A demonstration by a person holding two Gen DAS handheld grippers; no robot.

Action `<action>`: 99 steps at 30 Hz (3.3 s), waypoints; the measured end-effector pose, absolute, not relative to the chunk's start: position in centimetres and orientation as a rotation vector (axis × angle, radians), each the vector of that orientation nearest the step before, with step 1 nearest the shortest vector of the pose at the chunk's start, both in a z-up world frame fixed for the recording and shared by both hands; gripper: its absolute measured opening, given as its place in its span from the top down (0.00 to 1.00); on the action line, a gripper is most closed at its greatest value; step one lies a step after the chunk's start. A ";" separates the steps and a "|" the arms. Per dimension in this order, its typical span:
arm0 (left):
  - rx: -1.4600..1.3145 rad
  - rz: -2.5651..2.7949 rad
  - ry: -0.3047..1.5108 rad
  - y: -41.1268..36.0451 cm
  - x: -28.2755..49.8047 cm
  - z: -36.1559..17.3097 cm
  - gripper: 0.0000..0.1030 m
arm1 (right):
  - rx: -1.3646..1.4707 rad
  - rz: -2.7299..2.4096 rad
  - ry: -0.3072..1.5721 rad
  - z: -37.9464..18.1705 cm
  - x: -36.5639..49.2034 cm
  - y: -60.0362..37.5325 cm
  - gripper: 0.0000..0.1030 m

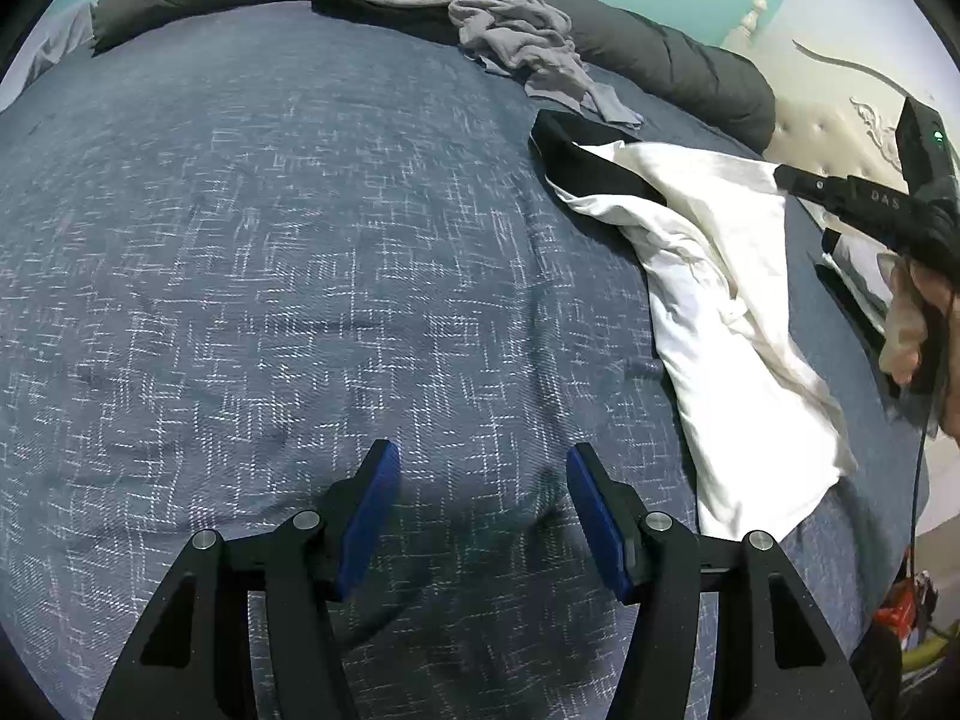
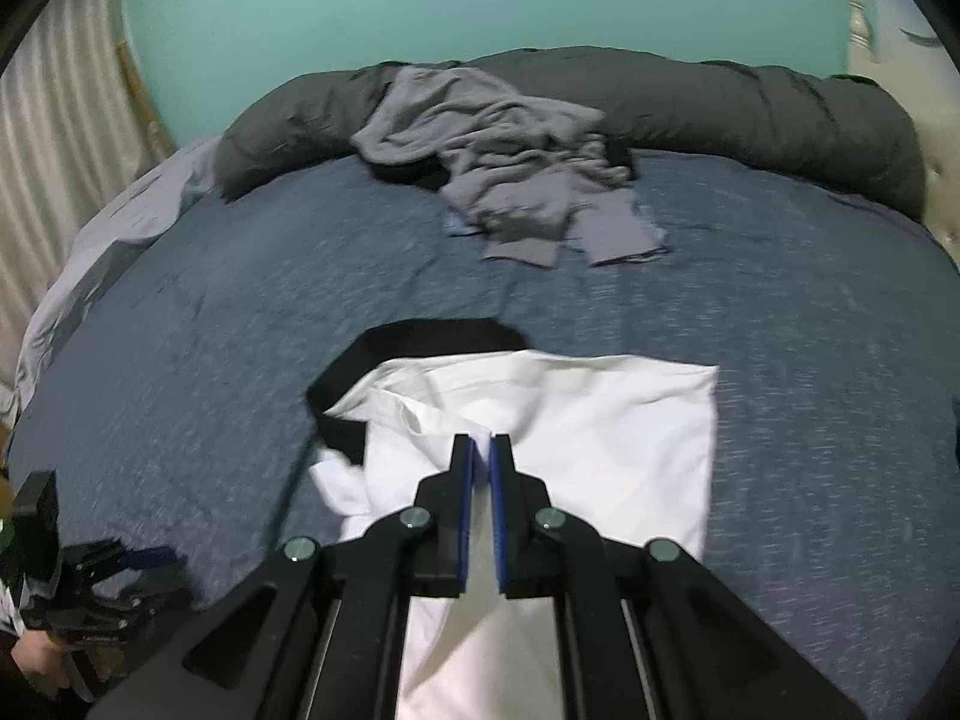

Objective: Fold clothes

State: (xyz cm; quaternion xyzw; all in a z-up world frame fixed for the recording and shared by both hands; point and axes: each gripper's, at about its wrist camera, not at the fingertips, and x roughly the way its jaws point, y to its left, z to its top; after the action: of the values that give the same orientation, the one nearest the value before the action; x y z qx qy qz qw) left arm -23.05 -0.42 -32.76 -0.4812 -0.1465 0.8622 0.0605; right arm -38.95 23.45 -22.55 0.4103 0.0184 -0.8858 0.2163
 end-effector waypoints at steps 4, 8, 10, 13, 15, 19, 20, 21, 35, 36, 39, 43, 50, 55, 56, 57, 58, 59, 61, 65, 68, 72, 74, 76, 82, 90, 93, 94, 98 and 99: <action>-1.458 2.604 -0.437 -0.3 -23.1 -32.8 0.40 | 1.138 -2.497 0.065 -22.3 -40.3 24.8 0.95; -1.460 2.597 -0.431 -0.2 -23.2 -32.8 0.40 | 1.148 -2.545 0.095 -22.4 -41.8 26.1 0.95; -1.462 2.593 -0.428 -0.1 -23.2 -32.9 0.40 | 1.157 -2.570 0.109 -22.6 -42.7 26.8 0.95; -1.467 2.586 -0.424 0.0 -23.3 -33.1 0.40 | 1.176 -2.594 0.134 -23.2 -44.0 27.6 0.95; -1.472 2.582 -0.421 0.0 -23.3 -33.3 0.40 | 1.199 -2.600 0.147 -23.9 -45.0 27.9 0.95; -1.479 2.575 -0.425 -0.2 -23.5 -33.6 0.40 | 1.241 -2.604 0.171 -25.5 -46.5 28.3 0.95; -1.480 2.575 -0.425 -0.2 -23.6 -33.6 0.40 | 1.248 -2.605 0.171 -25.8 -46.9 28.4 0.95; -1.480 2.574 -0.424 -0.2 -23.6 -33.6 0.40 | 1.256 -2.604 0.167 -26.1 -47.3 28.5 0.95; -1.487 2.562 -0.412 -0.2 -23.9 -33.9 0.40 | 1.400 -2.598 0.115 -30.9 -52.0 29.9 0.95; -1.487 2.560 -0.411 -0.2 -23.9 -33.9 0.40 | 1.413 -2.586 0.099 -31.1 -52.2 30.0 0.95; -1.490 2.554 -0.409 0.1 -24.1 -34.1 0.40 | 1.443 -2.558 0.013 -31.6 -52.3 30.7 0.95; -1.487 2.547 -0.409 0.3 -24.0 -34.1 0.40 | 1.357 -2.631 -0.083 -29.6 -51.4 32.7 0.93; -1.473 2.548 -0.405 0.6 -23.8 -33.8 0.40 | 1.307 -2.534 -0.131 -28.5 -50.3 32.9 0.74; -1.476 2.543 -0.400 0.8 -23.9 -33.9 0.40 | 1.389 -2.499 -0.090 -30.4 -50.7 31.8 0.74; -1.478 2.542 -0.400 0.8 -23.9 -34.0 0.40 | 1.393 -2.490 -0.089 -30.8 -50.8 31.6 0.74; -1.480 2.541 -0.400 0.8 -23.9 -34.0 0.40 | 1.396 -2.482 -0.084 -31.0 -50.8 31.4 0.74; -1.481 2.540 -0.399 0.8 -24.0 -34.1 0.40 | 1.395 -2.480 -0.069 -31.2 -50.7 31.2 0.74; -1.482 2.539 -0.397 0.8 -24.0 -34.1 0.40 | 1.385 -2.482 -0.061 -31.3 -50.5 31.1 0.77; -1.484 2.539 -0.397 0.8 -24.0 -34.2 0.40 | 1.359 -2.483 -0.057 -31.3 -50.3 30.9 0.96; -1.484 2.543 -0.402 0.6 -23.9 -34.2 0.40 | 1.308 -2.550 -0.083 -30.5 -50.1 31.5 0.98; -1.486 2.545 -0.400 0.6 -23.9 -34.2 0.40 | 1.330 -2.591 -0.090 -30.6 -50.3 32.0 0.98; -1.490 2.541 -0.395 0.7 -23.9 -34.3 0.40 | 1.431 -2.563 -0.068 -32.1 -50.8 31.5 0.98; -1.489 2.541 -0.399 0.6 -23.9 -34.2 0.40 | 1.451 -2.565 -0.110 -32.0 -50.8 31.6 0.97; -1.486 2.544 -0.404 0.4 -23.8 -34.1 0.40 | 1.446 -2.609 -0.090 -31.2 -50.4 31.7 0.92; -1.474 2.552 -0.416 0.2 -23.6 -33.6 0.40 | 1.285 -2.517 -0.033 -26.7 -45.0 29.8 0.75; -1.437 2.550 -0.396 1.1 -23.3 -32.6 0.40 | 1.232 -2.254 0.234 -26.2 -34.9 22.1 0.75; -1.437 2.552 -0.396 1.0 -23.3 -32.7 0.40 | 1.234 -2.223 0.298 -27.1 -33.2 20.6 0.75; -1.438 2.552 -0.398 1.0 -23.3 -32.7 0.40 | 1.242 -2.214 0.317 -27.6 -32.9 20.2 0.75; -1.440 2.553 -0.410 0.7 -23.3 -32.7 0.40 | 1.252 -2.217 0.399 -28.8 -32.4 19.1 0.75; -1.438 2.553 -0.412 0.6 -23.3 -32.7 0.40 | 1.257 -2.218 0.413 -29.1 -32.4 18.9 0.75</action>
State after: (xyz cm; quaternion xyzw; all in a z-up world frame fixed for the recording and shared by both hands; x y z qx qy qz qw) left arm -23.34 0.63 -32.66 -0.4840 -0.1385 0.8592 0.0911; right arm -32.38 18.94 -29.08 0.4678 0.1535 -0.8255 0.2760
